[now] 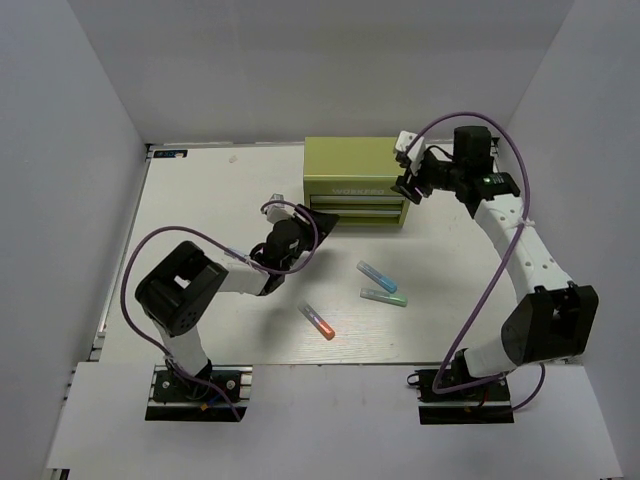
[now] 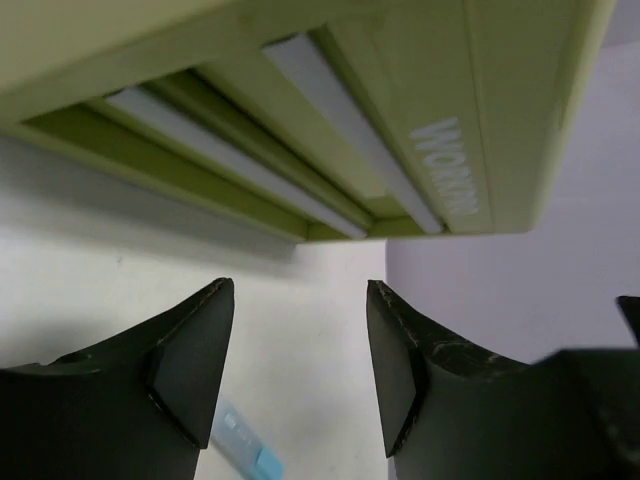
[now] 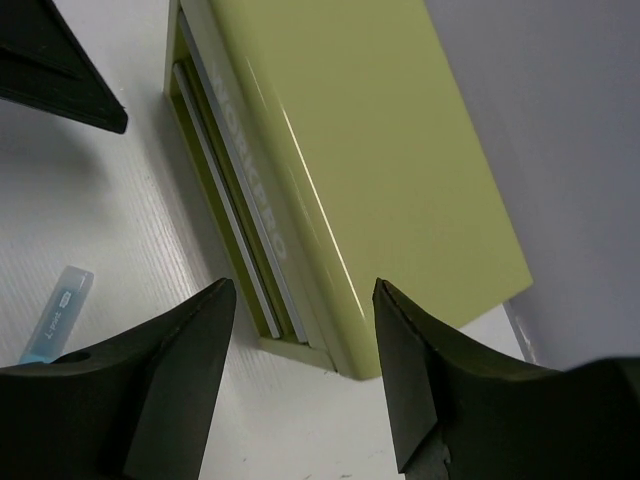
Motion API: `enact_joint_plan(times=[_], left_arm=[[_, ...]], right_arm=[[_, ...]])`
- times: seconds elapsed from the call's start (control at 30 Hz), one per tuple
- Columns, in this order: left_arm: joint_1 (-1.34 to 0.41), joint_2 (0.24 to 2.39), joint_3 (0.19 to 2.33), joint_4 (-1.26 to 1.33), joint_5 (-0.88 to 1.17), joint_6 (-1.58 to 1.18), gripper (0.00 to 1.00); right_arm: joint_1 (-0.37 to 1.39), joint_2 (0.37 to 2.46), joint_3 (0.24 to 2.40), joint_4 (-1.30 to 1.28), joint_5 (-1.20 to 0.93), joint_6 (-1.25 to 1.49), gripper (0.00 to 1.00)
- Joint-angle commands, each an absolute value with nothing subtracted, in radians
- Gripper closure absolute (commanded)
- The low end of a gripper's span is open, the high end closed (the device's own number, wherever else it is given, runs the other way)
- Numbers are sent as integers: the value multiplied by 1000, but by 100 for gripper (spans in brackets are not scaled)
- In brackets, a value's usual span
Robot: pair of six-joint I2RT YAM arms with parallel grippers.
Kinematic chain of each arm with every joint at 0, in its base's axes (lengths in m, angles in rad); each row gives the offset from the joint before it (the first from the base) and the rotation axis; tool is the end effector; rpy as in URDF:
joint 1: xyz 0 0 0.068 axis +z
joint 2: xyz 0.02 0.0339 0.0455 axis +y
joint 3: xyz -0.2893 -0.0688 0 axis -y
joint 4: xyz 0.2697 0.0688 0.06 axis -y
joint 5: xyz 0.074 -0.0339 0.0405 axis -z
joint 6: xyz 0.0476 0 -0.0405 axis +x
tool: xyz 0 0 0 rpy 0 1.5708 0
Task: Sort the stationery into containers
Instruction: Open the drawer in the storage box.
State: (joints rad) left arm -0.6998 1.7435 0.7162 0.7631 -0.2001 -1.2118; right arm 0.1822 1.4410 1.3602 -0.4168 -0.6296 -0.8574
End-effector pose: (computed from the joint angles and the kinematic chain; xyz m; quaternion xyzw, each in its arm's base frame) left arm 0.2945 -0.2356 0.1672 -0.2588 0.7490 -0.4482 0.4137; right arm 0.3441 0.0919 0.3847 -0.5433 0.6307 0.0901 0.5468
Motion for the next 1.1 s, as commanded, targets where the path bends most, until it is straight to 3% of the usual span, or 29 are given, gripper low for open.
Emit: enact_joint_plan(times=[0.0, 0.6, 1.07], left_arm=[[-706, 1773, 764, 899, -271, -1255, 35], [-706, 1942, 920, 946, -310, -1293, 36], [-706, 2013, 971, 1008, -354, -1345, 40]], right_arm=[[213, 1474, 1428, -426, -615, -897, 36], [284, 1669, 1542, -456, -440, -868, 35], [285, 1704, 1574, -449, -407, -859, 35]])
